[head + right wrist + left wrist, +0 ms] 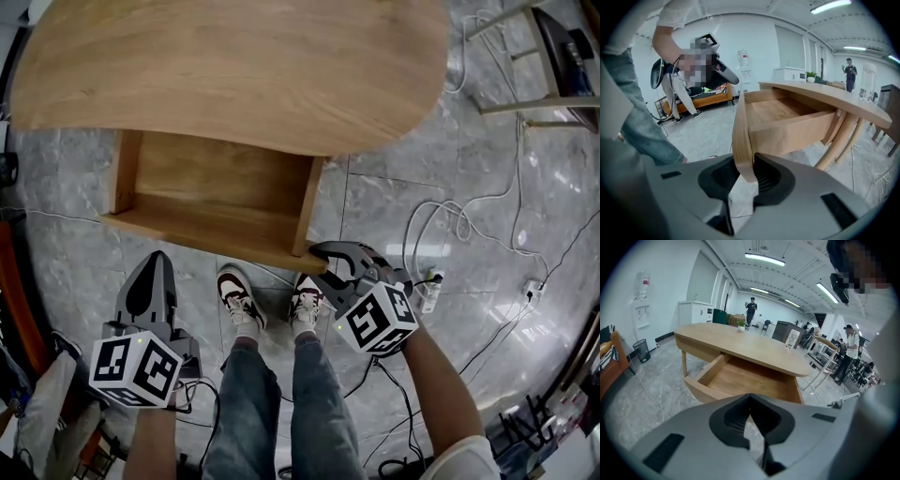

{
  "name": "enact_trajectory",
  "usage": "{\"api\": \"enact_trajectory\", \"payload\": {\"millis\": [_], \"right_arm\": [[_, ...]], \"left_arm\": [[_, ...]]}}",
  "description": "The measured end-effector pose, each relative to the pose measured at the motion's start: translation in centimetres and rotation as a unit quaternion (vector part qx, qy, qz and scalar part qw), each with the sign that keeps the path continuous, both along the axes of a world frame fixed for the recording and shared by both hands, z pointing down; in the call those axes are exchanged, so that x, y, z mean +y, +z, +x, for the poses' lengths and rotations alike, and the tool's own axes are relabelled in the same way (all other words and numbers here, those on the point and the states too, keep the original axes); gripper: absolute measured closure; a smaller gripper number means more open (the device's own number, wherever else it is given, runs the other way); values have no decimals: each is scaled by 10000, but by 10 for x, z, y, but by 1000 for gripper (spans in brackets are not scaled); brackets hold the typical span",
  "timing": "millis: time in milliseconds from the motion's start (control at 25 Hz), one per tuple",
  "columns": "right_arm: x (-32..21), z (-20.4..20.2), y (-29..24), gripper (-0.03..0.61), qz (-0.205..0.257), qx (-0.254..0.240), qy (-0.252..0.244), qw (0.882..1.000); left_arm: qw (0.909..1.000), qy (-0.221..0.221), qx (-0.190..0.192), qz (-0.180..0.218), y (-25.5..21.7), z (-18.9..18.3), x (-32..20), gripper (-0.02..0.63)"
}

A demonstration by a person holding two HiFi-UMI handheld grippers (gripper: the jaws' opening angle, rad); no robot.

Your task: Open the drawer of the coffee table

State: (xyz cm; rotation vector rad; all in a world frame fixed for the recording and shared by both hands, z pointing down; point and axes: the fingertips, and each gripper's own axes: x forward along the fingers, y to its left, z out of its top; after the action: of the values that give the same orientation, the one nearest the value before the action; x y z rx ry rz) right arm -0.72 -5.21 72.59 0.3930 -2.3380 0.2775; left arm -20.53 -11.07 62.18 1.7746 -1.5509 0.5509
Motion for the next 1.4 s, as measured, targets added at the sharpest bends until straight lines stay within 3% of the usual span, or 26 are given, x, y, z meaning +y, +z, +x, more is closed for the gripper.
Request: {"api": "enact_trajectory", "payload": {"millis": [960,1400], "right_arm": [[19,-4,33,482,-97,323,-209,9992],[20,-3,34,457,-532,196,-103,9983]], "left_arm": [[10000,22,15,-53,12,-17,7,621],[9999,-62,76,-112,15,-14,4,621]]}}
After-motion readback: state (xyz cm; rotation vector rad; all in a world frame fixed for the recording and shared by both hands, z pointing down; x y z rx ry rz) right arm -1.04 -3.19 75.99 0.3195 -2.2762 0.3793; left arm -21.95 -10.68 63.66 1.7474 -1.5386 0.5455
